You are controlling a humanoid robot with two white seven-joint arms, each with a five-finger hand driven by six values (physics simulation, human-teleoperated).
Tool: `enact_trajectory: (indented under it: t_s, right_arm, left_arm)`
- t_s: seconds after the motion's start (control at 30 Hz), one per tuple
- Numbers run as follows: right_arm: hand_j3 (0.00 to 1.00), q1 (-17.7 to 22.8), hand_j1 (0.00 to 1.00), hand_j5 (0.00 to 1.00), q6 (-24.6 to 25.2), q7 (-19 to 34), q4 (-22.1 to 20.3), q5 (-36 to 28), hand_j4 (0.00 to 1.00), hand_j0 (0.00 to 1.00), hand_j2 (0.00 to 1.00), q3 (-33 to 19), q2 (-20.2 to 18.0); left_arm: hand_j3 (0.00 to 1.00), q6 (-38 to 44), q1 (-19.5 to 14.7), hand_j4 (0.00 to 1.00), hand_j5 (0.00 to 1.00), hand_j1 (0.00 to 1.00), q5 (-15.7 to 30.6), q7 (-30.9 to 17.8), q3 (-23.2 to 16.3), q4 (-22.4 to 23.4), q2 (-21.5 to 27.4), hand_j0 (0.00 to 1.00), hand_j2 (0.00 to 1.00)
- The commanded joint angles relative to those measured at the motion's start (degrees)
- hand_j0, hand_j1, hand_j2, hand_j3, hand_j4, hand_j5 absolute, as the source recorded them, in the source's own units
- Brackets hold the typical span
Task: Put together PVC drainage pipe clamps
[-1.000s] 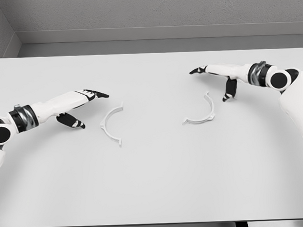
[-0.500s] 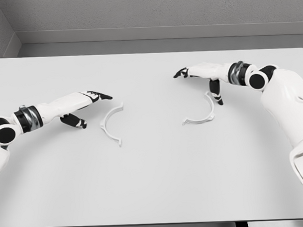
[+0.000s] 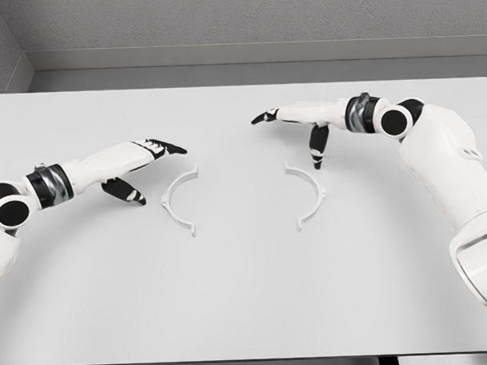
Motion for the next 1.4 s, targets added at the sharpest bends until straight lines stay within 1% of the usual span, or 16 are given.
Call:
enact_trajectory:
  t_s: [0.0,0.1,0.17,0.2,0.27,0.3,0.4,0.5,0.7,0.83,0.87,0.93,1.0,1.1,1.17,1.37]
  right_arm:
    - [1.0,0.0,1.0,1.0,0.37,0.71,-0.57,-1.84,1.0,1.0,1.0,0.14,0.11]
    - [1.0,-0.35,1.0,1.0,0.37,0.71,-0.04,-1.93,1.0,1.0,1.0,-0.39,-0.68]
    - [1.0,-0.26,1.0,1.0,0.37,0.71,-0.48,-2.01,1.0,1.0,1.0,-2.58,-4.37]
    - [1.0,0.17,1.0,1.0,0.37,0.71,-1.53,-2.01,1.0,1.0,1.0,-3.99,-6.56]
    - [1.0,1.4,1.0,1.0,0.37,0.71,-7.07,-2.19,1.0,1.0,1.0,-4.96,-11.13]
    - [1.0,3.16,1.0,1.0,0.37,0.71,-9.27,-2.19,1.0,1.0,1.0,-6.19,-11.84]
    - [1.0,3.6,1.0,1.0,0.37,0.71,-10.33,-2.1,1.0,1.0,1.0,-5.75,-11.31]
    - [1.0,4.22,1.0,1.0,0.37,0.71,-14.1,-2.1,1.0,1.0,1.0,-5.49,-11.23]
    - [1.0,11.25,1.0,1.0,0.37,0.71,-25.0,-2.01,1.0,1.0,1.0,-4.96,-13.6]
    - [1.0,11.16,1.0,1.0,0.37,0.71,-24.13,-1.93,1.0,1.0,1.0,-5.31,-14.39]
    - [1.0,10.9,1.0,1.0,0.37,0.71,-24.13,-2.19,1.0,1.0,1.0,-5.83,-15.88]
    - [1.0,11.86,1.0,1.0,0.37,0.71,-25.62,-2.1,1.0,1.0,1.0,-8.12,-16.41]
    - [1.0,14.5,1.0,1.0,0.37,0.71,-30.63,-2.19,1.0,1.0,1.0,-8.56,-16.59]
    - [1.0,16.43,1.0,1.0,0.37,0.71,-33.88,-2.1,1.0,1.0,1.0,-8.56,-16.85]
    - [1.0,18.54,1.0,1.0,0.37,0.71,-37.66,-2.1,1.0,1.0,1.0,-8.56,-16.85]
    - [1.0,21.09,1.0,1.0,0.37,0.71,-37.75,-2.01,1.0,1.0,1.0,-8.47,-16.67]
  left_arm:
    - [1.0,0.13,0.0,1.0,1.0,1.0,0.44,-0.05,0.05,-0.33,0.04,1.0,1.0]
    - [1.0,0.13,-0.09,1.0,1.0,1.0,0.18,-0.05,-0.13,-0.15,-0.31,1.0,1.0]
    - [1.0,0.13,-0.09,1.0,1.0,1.0,0.18,-0.05,-0.3,0.02,-0.57,1.0,1.0]
    - [1.0,0.13,-0.09,1.0,1.0,1.0,0.09,-0.05,-0.3,0.2,-0.66,1.0,1.0]
    - [1.0,0.13,-0.09,1.0,1.0,1.0,-0.96,-0.05,-0.22,0.2,-1.19,1.0,1.0]
    - [1.0,0.13,-0.09,1.0,1.0,1.0,-1.05,-0.05,-0.22,0.2,-1.28,1.0,1.0]
    - [1.0,0.13,-0.18,1.0,1.0,1.0,-1.05,-0.05,-0.3,0.2,-1.45,1.0,1.0]
    - [1.0,0.13,-0.18,1.0,1.0,1.0,-1.32,-0.05,-0.3,0.29,-2.16,1.0,1.0]
    - [1.0,0.13,-0.18,1.0,1.0,1.0,-3.16,-0.14,-0.22,0.29,-3.83,1.0,1.0]
    - [1.0,0.13,-0.26,1.0,1.0,1.0,-3.34,-0.14,-0.57,0.29,-4.62,1.0,1.0]
    - [1.0,0.13,-0.26,1.0,1.0,1.0,-4.3,-0.14,-0.66,0.29,-5.32,1.0,1.0]
    - [1.0,0.13,-0.35,1.0,1.0,1.0,-4.92,-0.14,-0.66,0.2,-6.29,1.0,1.0]
    - [1.0,0.13,-0.79,1.0,1.0,1.0,-5.18,-0.14,-0.83,0.2,-7.25,1.0,1.0]
    - [1.0,0.13,-1.14,1.0,1.0,1.0,-5.27,-0.14,-0.92,0.11,-8.4,1.0,1.0]
    - [1.0,0.13,-1.32,1.0,1.0,1.0,-5.97,-0.14,-0.92,0.11,-9.45,1.0,1.0]
    - [1.0,0.13,-1.58,1.0,1.0,1.0,-6.06,-0.49,-1.01,0.11,-10.95,1.0,1.0]
